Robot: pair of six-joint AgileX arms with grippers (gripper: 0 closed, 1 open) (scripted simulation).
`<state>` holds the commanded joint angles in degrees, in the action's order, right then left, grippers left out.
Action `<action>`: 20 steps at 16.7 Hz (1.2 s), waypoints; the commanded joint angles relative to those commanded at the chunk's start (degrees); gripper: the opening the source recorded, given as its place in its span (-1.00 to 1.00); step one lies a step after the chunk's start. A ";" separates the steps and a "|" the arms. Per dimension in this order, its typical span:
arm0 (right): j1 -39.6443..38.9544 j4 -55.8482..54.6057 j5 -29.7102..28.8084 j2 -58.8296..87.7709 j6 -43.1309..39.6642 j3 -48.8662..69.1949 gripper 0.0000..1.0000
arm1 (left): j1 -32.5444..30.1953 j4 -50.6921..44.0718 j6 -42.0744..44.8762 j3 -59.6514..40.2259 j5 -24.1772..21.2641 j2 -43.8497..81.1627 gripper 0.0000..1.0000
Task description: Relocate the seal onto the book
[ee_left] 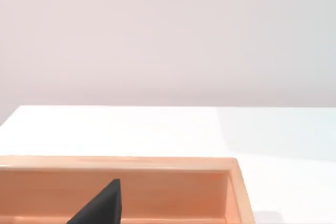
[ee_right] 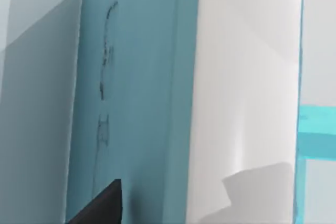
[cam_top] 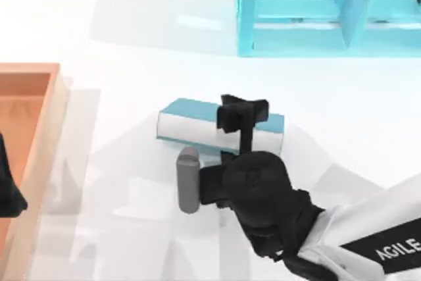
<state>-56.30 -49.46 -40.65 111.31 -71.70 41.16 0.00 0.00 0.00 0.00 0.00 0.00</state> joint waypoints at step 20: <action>-23.47 24.81 -21.96 -16.52 25.14 -9.55 1.00 | 0.00 0.00 0.00 0.00 0.00 0.00 1.00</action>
<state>-79.77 -24.65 -62.62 94.79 -46.56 31.61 0.00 0.00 0.00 0.00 0.00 0.00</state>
